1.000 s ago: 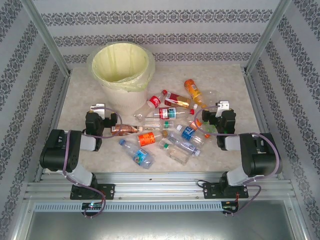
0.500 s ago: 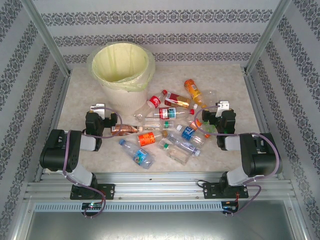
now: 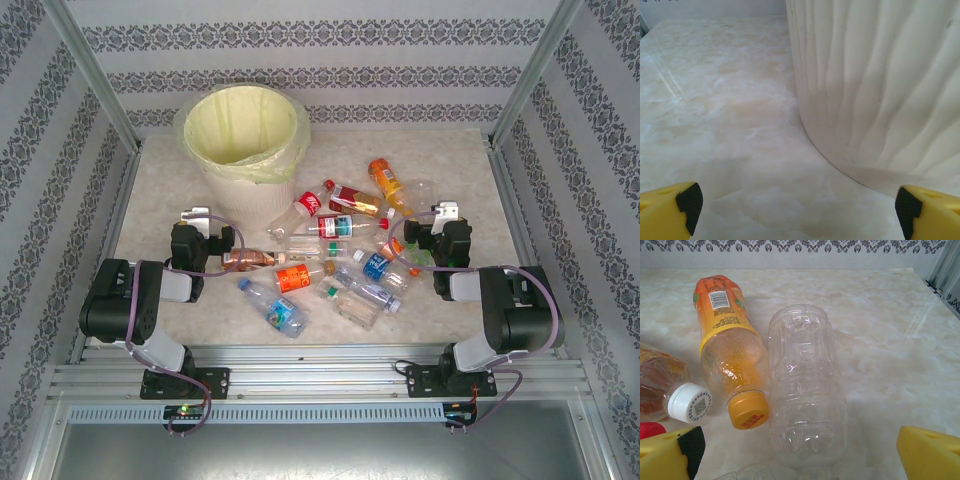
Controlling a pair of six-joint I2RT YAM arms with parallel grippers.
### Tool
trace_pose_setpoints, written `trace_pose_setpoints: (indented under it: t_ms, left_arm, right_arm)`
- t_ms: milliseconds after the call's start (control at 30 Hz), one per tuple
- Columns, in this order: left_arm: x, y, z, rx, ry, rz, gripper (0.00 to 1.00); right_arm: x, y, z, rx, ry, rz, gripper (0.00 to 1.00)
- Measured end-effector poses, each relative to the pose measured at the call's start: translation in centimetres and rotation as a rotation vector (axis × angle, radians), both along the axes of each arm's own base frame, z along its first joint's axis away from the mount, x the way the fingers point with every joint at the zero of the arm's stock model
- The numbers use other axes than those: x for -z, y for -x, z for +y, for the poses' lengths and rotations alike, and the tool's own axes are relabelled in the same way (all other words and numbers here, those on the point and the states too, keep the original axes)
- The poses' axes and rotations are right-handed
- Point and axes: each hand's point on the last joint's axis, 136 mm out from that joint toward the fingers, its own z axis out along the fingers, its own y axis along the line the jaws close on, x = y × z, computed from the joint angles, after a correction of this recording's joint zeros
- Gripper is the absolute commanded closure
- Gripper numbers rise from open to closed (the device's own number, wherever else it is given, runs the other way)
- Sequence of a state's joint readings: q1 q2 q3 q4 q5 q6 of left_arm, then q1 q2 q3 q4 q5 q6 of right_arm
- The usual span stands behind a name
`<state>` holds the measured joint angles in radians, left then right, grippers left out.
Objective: Put the plastic bottles in the bin
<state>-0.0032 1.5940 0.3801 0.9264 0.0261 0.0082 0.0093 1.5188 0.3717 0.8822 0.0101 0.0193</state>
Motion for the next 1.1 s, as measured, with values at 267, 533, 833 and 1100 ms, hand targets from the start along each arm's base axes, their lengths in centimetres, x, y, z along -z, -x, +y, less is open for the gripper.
trace_pose_setpoints:
  t_ms: [267,533,833,1100]
  left_arm:
    - [0.0,0.0,0.0,0.0,0.0,0.0,0.0]
    - [0.0,0.0,0.0,0.0,0.0,0.0,0.0]
    - [0.1,0.1,0.0,0.0,0.0,0.001,0.0]
    - [-3.3,0.6,0.1,-0.006,-0.002,-0.064,0.0]
  right_arm:
    - [0.0,0.0,0.0,0.0,0.0,0.0,0.02]
    - [0.0,0.0,0.0,0.0,0.0,0.0,0.02]
    - [0.0,0.0,0.0,0.0,0.0,0.0,0.02]
    - [-3.0,0.8,-0.7,0.04,0.001,-0.022,0.02]
